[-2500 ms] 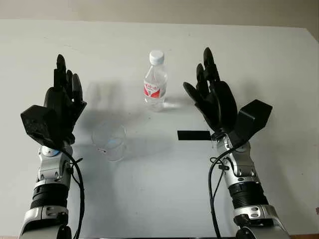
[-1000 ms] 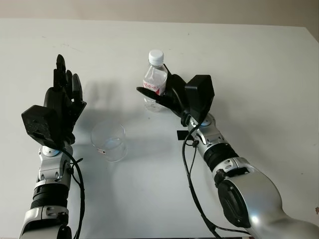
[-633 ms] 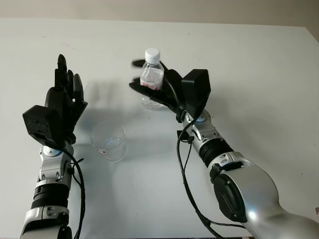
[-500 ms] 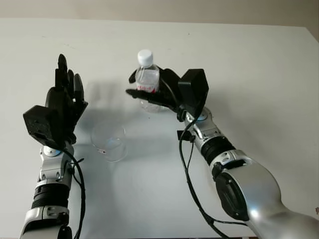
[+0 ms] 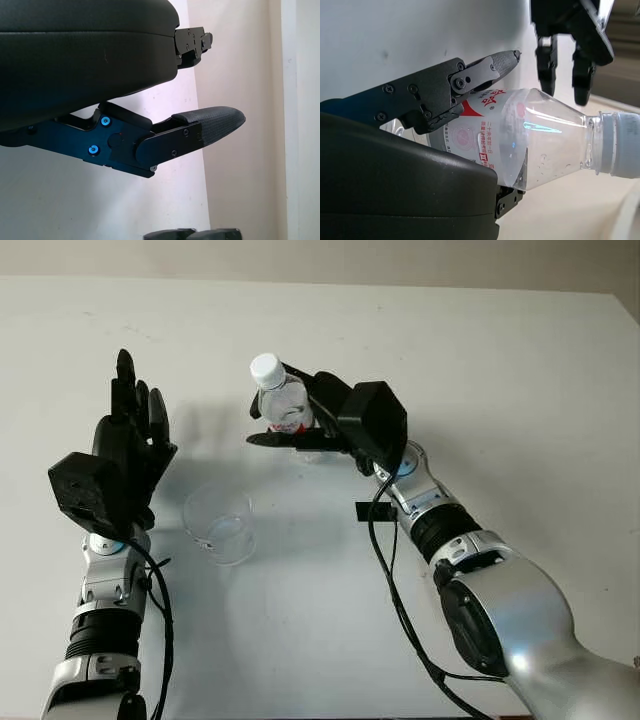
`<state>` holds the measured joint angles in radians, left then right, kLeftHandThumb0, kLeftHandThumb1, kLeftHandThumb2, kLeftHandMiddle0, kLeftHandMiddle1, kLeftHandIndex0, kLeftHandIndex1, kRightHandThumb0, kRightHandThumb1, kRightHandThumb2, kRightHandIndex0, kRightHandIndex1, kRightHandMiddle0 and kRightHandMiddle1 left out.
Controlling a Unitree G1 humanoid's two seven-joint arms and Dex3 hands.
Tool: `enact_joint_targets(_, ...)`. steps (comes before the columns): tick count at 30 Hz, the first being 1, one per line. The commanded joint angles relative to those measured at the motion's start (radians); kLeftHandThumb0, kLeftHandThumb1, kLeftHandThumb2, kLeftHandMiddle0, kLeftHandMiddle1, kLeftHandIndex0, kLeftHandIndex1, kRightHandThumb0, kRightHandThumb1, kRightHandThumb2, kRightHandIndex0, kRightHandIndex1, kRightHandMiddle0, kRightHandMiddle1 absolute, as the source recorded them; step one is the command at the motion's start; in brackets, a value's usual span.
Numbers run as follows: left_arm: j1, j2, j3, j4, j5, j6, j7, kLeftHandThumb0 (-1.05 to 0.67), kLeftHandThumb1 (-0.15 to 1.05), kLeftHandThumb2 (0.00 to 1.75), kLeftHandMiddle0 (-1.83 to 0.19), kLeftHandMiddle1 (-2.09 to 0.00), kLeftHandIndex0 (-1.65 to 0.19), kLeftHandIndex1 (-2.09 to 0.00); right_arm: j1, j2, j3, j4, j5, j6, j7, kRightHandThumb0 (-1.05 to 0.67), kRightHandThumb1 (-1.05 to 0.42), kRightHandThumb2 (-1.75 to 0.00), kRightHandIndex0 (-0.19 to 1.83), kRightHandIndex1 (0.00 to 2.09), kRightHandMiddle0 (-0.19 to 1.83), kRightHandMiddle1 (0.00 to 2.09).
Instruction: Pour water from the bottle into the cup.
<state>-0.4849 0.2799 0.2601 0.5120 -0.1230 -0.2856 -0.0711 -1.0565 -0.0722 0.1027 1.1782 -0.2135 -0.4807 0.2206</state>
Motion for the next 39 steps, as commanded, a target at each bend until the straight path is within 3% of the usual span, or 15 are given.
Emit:
enact_joint_targets(1,-0.004,0.004,-0.001,-0.003,0.002,-0.004,0.001,-0.71,1.05,0.69,0.09,-0.06,0.13,-0.06,-0.012,-0.022,0.011,-0.032,-0.017,-0.047,-0.029,-0.14,-1.05,-0.17,0.97,2.09,0.86,2.09)
enact_joint_targets(8,-0.012,0.0,-0.003,0.003,0.004,-0.006,0.011,-0.72,1.05,0.67,0.08,-0.06,0.12,-0.06,-0.037,-0.09,0.093,-0.08,-0.164,-0.181,-0.211,-0.12,-1.05,-0.18,0.95,2.09,0.82,2.09)
enact_joint_targets(18,-0.017,0.004,-0.011,0.007,0.007,-0.004,0.008,-0.72,1.05,0.67,0.1,-0.05,0.13,-0.05,-0.018,-0.178,0.29,-0.228,-0.515,-0.298,-0.589,-0.11,-0.98,-0.13,1.03,2.09,0.77,2.09)
enact_joint_targets(23,-0.019,0.004,-0.01,0.006,0.008,-0.004,0.011,-0.73,1.05,0.66,0.11,-0.05,0.13,-0.05,-0.031,-0.188,0.402,-0.252,-0.695,-0.248,-0.777,-0.15,-0.96,-0.15,1.03,2.09,0.74,2.09)
enact_joint_targets(33,-0.027,0.006,-0.012,0.016,0.02,-0.009,0.016,-0.74,1.05,0.68,0.12,-0.05,0.14,-0.05,-0.073,-0.167,0.532,-0.201,-0.808,-0.196,-0.907,-0.23,-1.0,-0.17,1.04,2.09,0.69,2.09)
enact_joint_targets(39,-0.033,0.003,-0.013,0.027,0.019,-0.015,0.016,-0.74,1.05,0.67,0.12,-0.05,0.14,-0.05,-0.096,-0.181,0.622,-0.234,-0.941,-0.098,-1.079,-0.34,-1.02,-0.11,1.09,2.09,0.75,2.09)
